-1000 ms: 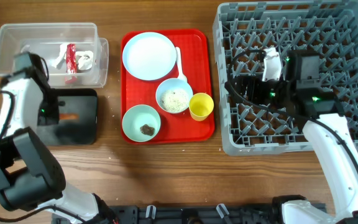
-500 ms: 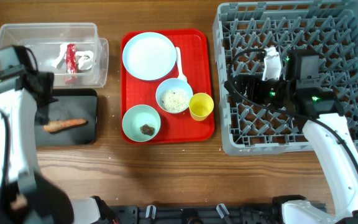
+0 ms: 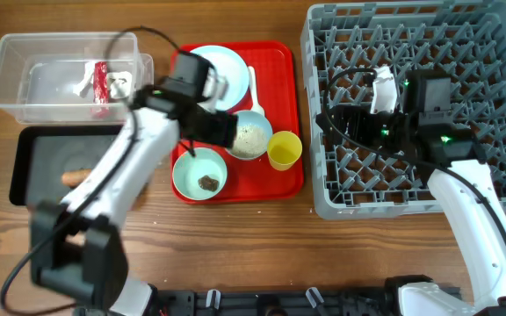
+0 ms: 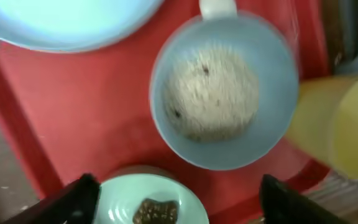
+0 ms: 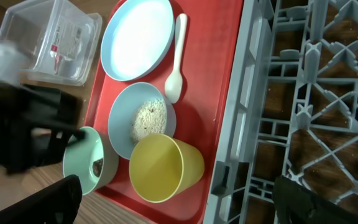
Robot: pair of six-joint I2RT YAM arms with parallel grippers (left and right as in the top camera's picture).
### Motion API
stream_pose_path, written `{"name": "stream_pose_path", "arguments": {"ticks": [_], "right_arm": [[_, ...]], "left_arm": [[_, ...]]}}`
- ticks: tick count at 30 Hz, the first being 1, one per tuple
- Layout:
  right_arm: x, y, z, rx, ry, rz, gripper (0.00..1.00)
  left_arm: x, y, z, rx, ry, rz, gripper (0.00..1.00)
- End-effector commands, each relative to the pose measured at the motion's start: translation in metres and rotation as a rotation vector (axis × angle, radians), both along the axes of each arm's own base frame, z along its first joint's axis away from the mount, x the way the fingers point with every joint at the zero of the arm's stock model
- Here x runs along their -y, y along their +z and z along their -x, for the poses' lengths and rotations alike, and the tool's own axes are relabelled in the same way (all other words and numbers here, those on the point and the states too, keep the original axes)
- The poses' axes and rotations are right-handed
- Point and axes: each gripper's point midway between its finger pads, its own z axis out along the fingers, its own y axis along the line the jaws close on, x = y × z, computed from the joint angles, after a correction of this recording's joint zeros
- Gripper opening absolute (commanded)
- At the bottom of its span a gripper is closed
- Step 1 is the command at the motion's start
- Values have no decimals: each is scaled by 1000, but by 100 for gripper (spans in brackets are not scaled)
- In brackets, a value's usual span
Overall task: Sort waste into correct bins and load items into the dishwasher rack
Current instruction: 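Grasp the rim of the mint-green bowl with the left gripper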
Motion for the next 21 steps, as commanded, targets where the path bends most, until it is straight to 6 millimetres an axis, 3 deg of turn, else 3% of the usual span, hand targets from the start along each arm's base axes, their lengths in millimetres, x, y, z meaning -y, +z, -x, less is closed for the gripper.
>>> {"name": "stream_pose_path", "arguments": {"ticks": [1, 7, 10, 16, 19, 21], "right_arm": [[-4, -2, 2, -18, 13, -17, 100], [-4, -2, 2, -18, 13, -17, 100], [-4, -2, 2, -18, 13, -17, 100], [-4, -1, 0, -11, 12, -18, 100], [-4, -1, 1, -12, 12, -18, 100], [-4, -1, 1, -11, 12, -18, 100]], "left_arm": [[11, -26, 20, -96, 40, -83, 73], [12, -35, 39, -194, 347, -79, 54], [-5, -53, 54, -226, 466, -149, 45], [-7, -81, 62, -216, 456, -144, 35], [-2, -87, 64, -203, 438, -136, 23], [2, -86, 64, -199, 428, -134, 5]]}}
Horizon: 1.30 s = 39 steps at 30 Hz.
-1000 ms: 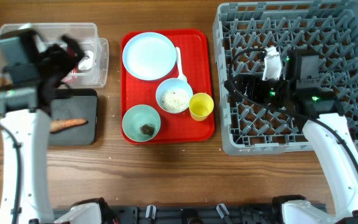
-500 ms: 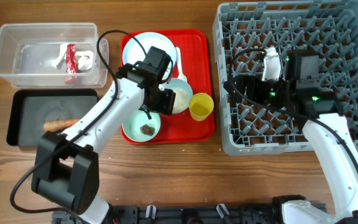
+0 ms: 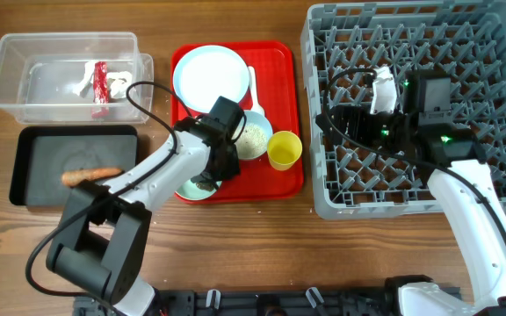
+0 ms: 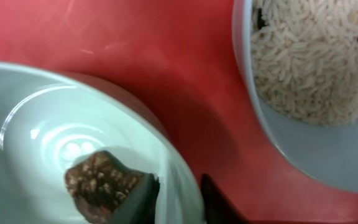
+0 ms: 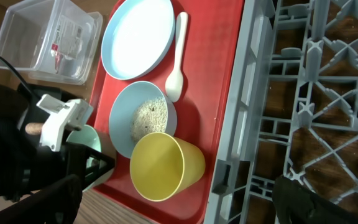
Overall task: Sort waste into correct bins and load items into the dishwasher rack
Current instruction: 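Grasp the rim of the mint-green bowl with the left gripper, then tip the mint-green bowl over the black tray to dump the food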
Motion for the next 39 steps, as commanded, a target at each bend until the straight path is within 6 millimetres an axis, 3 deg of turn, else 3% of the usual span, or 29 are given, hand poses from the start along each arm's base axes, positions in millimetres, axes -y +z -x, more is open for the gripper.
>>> {"name": "stream_pose_path", "arguments": {"ticks": [1, 3, 6, 10, 12, 14, 17, 22, 26, 35, 39], "right_arm": [[-4, -1, 0, -7, 9, -16, 100], [-4, -1, 0, -8, 9, -16, 100], [-4, 0, 0, -7, 9, -16, 100], [-4, 0, -1, -3, 9, -16, 100], [-4, 0, -1, -4, 9, -16, 100], [-4, 0, -1, 0, 10, -15, 100], [-4, 1, -2, 3, 11, -14, 100], [-3, 1, -3, 7, 8, -12, 100], [-3, 3, -6, 23, 8, -14, 100], [-4, 5, -7, 31, 7, -16, 100], [-4, 5, -7, 32, 9, -20, 100]], "left_arm": [[1, -3, 4, -3, -9, -15, 4], [-3, 0, 9, -29, -10, -30, 4], [-9, 25, 14, -89, -61, -63, 4], [-19, 76, -2, -94, -163, -71, 4], [-31, 92, -11, -86, -168, -66, 4], [-46, 95, -19, -82, -154, -46, 4], [-76, 96, -28, -94, -120, 38, 4], [-120, 118, -49, 35, -96, 472, 4], [-174, 155, -62, 372, -9, 857, 4], [-282, 142, -38, 732, 392, 1094, 4], [-307, 148, -30, 798, 492, 1166, 4]]}}
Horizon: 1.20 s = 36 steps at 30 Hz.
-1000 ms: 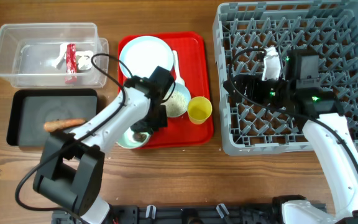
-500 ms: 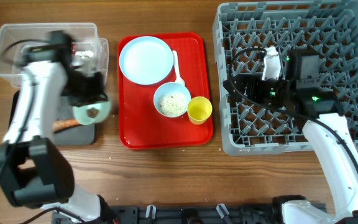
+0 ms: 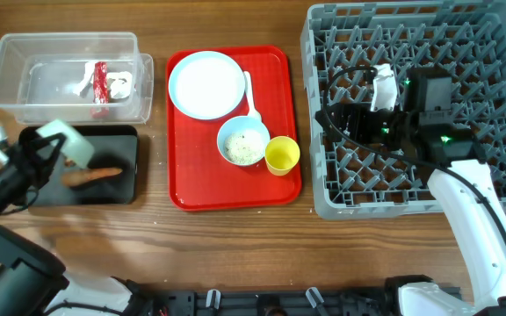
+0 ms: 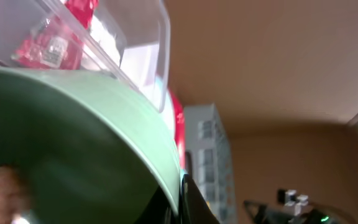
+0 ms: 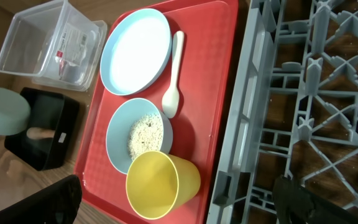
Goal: Sort waste into correct bins and load items into the dishwasher rack
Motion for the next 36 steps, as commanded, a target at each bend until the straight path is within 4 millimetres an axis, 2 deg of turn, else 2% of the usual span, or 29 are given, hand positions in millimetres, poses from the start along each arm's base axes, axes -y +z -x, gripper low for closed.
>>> {"name": "stream_pose_path", "arguments": {"ticks": [1, 7, 10, 16, 17, 18, 20, 22, 25, 27, 29, 32, 33, 35, 36], "right_arm": [[-3, 0, -1, -4, 8, -15, 100], [-3, 0, -2, -1, 7, -15, 100], [-3, 1, -2, 2, 8, -15, 100], [-3, 1, -2, 2, 7, -15, 100], [-3, 1, -2, 3, 7, -15, 100], [-3, 1, -2, 3, 7, -14, 100], [-3, 0, -2, -1, 8, -14, 100], [-3, 0, -1, -6, 8, -14, 100], [-3, -1, 0, -9, 7, -13, 100], [-3, -1, 0, -10, 7, -14, 100], [-3, -1, 0, -9, 8, -14, 100], [-3, -1, 0, -10, 7, -13, 100], [-3, -1, 0, -10, 7, -13, 100], [-3, -1, 0, -9, 8, -13, 100], [-3, -1, 0, -9, 8, -13, 100]], "left_arm": [[-9, 19, 5, 48, 49, 172, 4], [-9, 19, 5, -73, 81, 345, 4], [10, 16, -2, -117, 36, 272, 4], [102, 21, -29, -287, -133, -203, 4], [137, 21, -33, -303, -195, -393, 4], [157, 19, -33, -308, -233, -492, 4], [199, -2, -28, -350, -316, -749, 4], [222, -24, -16, -408, -378, -960, 4], [265, -57, 9, -455, -560, -1105, 4], [278, -75, 22, -492, -635, -1161, 4], [293, -102, 35, -542, -730, -1208, 4], [302, -124, 43, -580, -791, -1231, 4], [303, -128, 45, -589, -801, -1235, 7], [303, -127, 46, -591, -803, -1230, 23], [303, -123, 45, -590, -799, -1229, 27]]}}
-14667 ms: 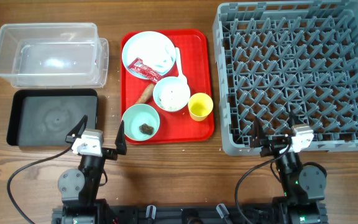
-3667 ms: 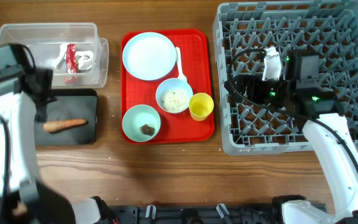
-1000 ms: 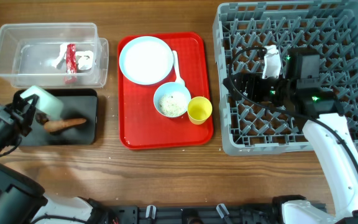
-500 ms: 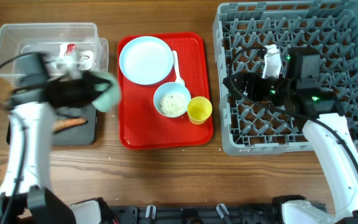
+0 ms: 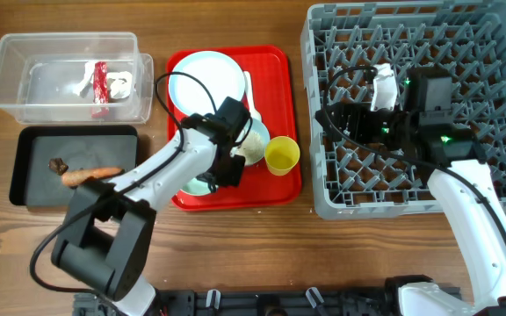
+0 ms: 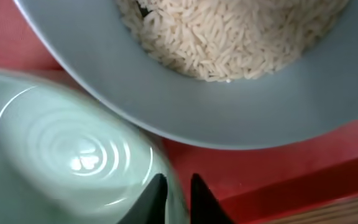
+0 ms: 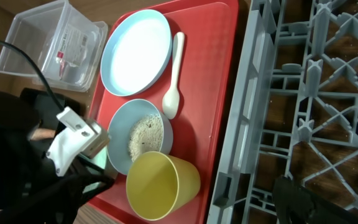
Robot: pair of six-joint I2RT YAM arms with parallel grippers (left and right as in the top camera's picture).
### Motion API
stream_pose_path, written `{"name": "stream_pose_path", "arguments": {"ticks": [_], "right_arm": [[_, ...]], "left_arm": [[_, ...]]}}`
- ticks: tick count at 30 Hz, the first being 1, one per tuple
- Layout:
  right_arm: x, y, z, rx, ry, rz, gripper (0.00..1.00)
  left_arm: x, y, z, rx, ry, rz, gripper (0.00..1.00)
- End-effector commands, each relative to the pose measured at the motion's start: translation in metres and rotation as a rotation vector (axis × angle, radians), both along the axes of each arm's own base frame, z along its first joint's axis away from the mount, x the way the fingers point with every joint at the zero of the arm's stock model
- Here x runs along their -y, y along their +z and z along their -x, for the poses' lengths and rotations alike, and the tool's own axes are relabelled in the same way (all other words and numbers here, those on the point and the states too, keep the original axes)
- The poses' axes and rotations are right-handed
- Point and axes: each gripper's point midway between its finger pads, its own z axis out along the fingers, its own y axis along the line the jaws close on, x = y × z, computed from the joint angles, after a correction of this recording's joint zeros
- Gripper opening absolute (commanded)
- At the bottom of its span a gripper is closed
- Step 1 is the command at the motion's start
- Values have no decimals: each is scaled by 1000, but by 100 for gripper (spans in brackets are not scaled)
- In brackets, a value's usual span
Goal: Sort waste into correct bins and load items into the dishwasher rack
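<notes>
The pale green bowl (image 6: 61, 143) is empty and sits at the front left of the red tray (image 5: 275, 70), with my left gripper (image 6: 174, 182) shut on its rim, one finger inside and one outside. From overhead this bowl (image 5: 197, 185) is mostly hidden under the left arm. Touching it is the blue bowl of rice (image 6: 229, 50). A yellow cup (image 7: 163, 183), a blue plate (image 7: 135, 53) and a white spoon (image 7: 174, 68) also lie on the tray. My right gripper (image 5: 336, 123) hangs open over the grey dish rack (image 5: 464, 53), holding nothing.
A clear bin (image 5: 33, 75) with wrappers stands at the back left. In front of it, the black bin (image 5: 33, 189) holds a carrot (image 5: 90, 175) and a brown food chunk (image 5: 57, 164). The rack fills the table's right side.
My left gripper held the green bowl tipped over the black bin at the far left; now it holds the bowl on the tray's front left. A brown chunk lies in the black bin.
My left gripper hung open above the tray, the brown chunk in the green bowl. It was then shut on that bowl's rim, then held it over the black bin. Now the bowl is back on the tray, empty. The right arm stayed still.
</notes>
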Motion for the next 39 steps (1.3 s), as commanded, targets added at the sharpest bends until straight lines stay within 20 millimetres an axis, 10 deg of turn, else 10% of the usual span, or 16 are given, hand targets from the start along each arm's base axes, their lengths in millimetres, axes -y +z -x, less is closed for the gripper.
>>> {"name": "stream_pose_path", "arguments": {"ticks": [1, 8, 14, 20, 31, 39], "right_arm": [[-3, -1, 0, -12, 8, -13, 100], [-3, -1, 0, -12, 8, -13, 100], [-3, -1, 0, -12, 8, -13, 100], [-3, -1, 0, -12, 7, -13, 100], [-3, -1, 0, -9, 8, -13, 100], [-3, -1, -1, -7, 8, -12, 100]], "left_arm": [[-2, 10, -4, 7, 5, -15, 30], [33, 88, -64, 202, -55, 87, 46], [57, 87, -103, 324, -17, 175, 40], [68, 43, -102, 238, -13, 164, 36], [87, 42, -103, 226, 47, 240, 37], [94, 106, -78, 194, -9, 345, 37]]}}
